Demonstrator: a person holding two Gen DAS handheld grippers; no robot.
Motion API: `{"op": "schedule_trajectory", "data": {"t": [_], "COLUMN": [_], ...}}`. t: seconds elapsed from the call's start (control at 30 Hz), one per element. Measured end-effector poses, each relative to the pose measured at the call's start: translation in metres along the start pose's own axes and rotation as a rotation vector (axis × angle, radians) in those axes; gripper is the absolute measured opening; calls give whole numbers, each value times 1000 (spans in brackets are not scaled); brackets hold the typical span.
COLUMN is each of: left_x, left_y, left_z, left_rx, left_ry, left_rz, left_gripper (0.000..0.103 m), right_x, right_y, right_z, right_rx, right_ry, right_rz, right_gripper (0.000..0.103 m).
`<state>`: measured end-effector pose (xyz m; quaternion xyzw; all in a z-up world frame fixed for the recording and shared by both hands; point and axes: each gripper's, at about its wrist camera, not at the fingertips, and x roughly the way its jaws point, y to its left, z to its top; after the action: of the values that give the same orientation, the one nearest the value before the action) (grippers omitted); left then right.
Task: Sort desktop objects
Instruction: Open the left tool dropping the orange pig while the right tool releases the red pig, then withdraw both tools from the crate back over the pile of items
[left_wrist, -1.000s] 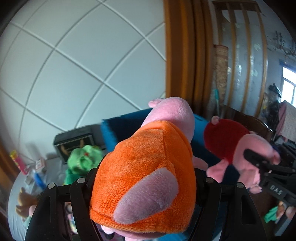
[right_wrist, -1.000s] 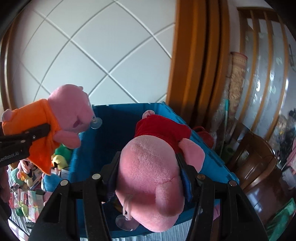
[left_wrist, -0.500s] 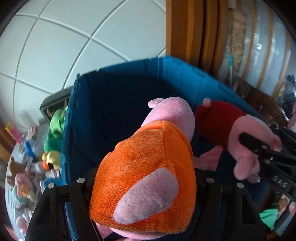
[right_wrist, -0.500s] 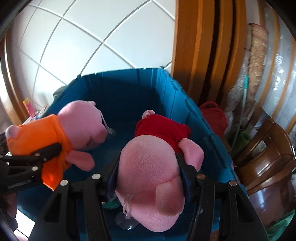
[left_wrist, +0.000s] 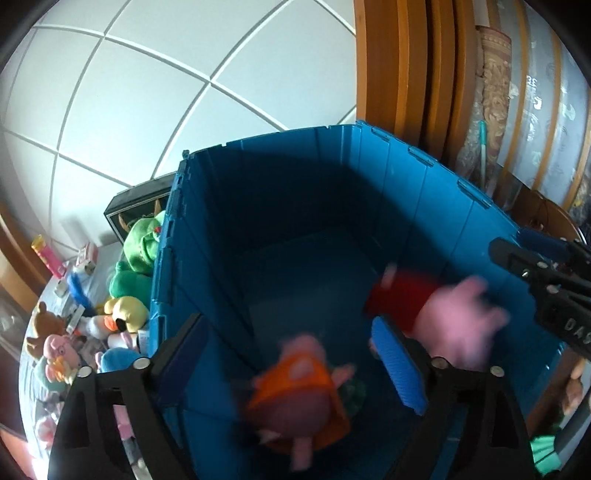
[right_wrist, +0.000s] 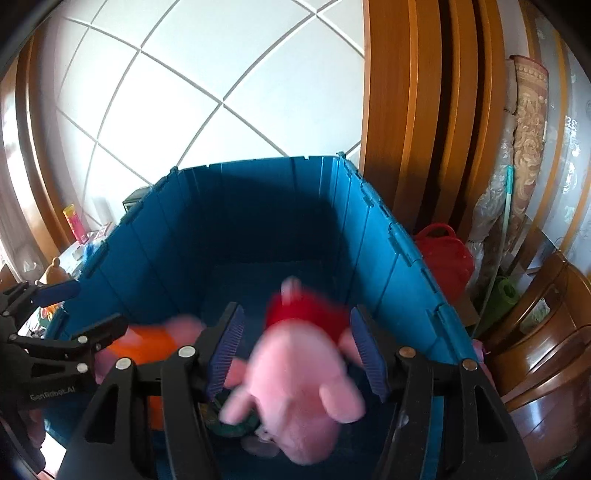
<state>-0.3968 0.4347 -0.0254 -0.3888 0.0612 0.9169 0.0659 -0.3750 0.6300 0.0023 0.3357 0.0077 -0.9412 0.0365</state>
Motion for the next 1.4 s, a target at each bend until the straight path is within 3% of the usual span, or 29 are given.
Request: {"op": "schedule_trajectory", "data": {"t": [0.1,0.27,0.33,1.1,1.27,1.4], "left_x": [-6,-23,-30,-94,-100,-110], "left_y": [0,-1,-1,16,39,73], "left_z": [-3,-9,-11,-59,-78,-104], "left_rx": [1,3,0,-81,-138,-199], "left_ry": [-14,-43,-57,-154,-157,-163], "left_rz": [3,0,2,47,85,159], "left_gripper": [99,99,99,101,101,101], "right_x": [-12,-34,-43,-88,-84,-83], "right_y": [0,1,1,21,33,53], "right_z": [0,-6,-10,-46,-48,-48], "right_rx": [9,10,12,-4,-9,-23], "right_ry": [-24,-55,-68,-114,-107,-123], "right_rz": [1,4,-4,12,57,119], "right_gripper": [80,87,102,103,103,103]}}
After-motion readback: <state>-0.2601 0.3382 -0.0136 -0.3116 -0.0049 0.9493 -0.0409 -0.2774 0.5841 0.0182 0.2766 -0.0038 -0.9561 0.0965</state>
